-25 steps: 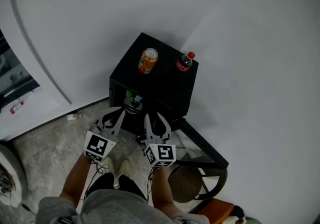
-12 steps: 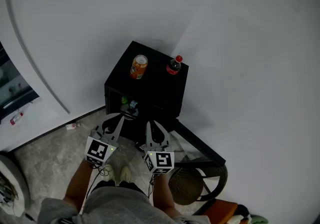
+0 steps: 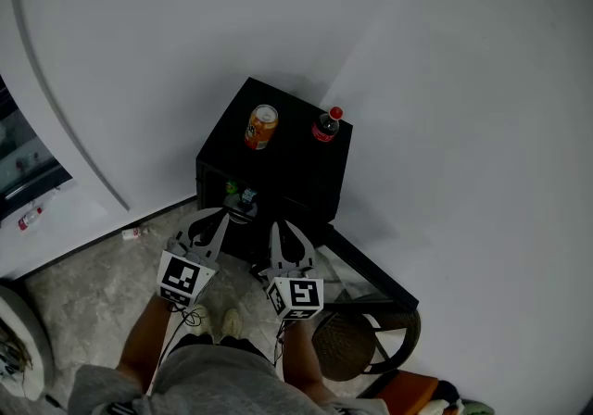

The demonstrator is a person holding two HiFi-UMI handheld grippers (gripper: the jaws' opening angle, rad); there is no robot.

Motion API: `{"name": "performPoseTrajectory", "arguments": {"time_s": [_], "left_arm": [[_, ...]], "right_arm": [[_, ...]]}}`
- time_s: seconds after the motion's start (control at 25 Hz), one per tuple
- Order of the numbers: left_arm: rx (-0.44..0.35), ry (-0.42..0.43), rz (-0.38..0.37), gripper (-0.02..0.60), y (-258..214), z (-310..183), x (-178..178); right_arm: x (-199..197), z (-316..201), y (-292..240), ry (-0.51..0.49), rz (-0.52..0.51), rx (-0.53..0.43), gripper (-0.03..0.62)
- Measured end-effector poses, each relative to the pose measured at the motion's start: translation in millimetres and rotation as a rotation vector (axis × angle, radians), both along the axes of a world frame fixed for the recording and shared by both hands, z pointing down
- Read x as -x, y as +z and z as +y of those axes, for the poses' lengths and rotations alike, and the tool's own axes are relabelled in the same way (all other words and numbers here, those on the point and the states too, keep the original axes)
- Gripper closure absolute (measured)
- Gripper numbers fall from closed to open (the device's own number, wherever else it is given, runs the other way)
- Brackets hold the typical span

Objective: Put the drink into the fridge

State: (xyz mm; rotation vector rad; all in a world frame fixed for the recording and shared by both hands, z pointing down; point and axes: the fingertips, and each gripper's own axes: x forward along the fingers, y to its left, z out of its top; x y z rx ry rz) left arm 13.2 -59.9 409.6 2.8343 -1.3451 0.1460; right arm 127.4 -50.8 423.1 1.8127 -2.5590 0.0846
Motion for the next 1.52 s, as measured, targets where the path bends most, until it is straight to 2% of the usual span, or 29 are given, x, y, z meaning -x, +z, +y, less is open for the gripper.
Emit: {"name": "performPoseTrajectory", "arguments": {"time_s": [0.76, 1.04, 1.36, 1.52], "left_arm": [[-0.03, 0.015, -0.014, 0.577, -8, -44, 50], [-0.047, -0.029, -0.027, 0.577, -17, -83, 60], [-0.055, -0.102, -0.018, 0.577, -24, -137, 65], [-0.051, -0.113, -0.027, 0.577, -23, -154, 60]], "right_arm": [[38, -55, -26, 0.004, 0.021, -0.023, 0.549], [36, -102, -39, -0.011, 0.012, -0.023, 0.549], [36, -160, -49, -0.083, -0.009, -0.051, 0.548], [36, -182, -43, -0.129, -0.009, -0.019, 0.46]]}}
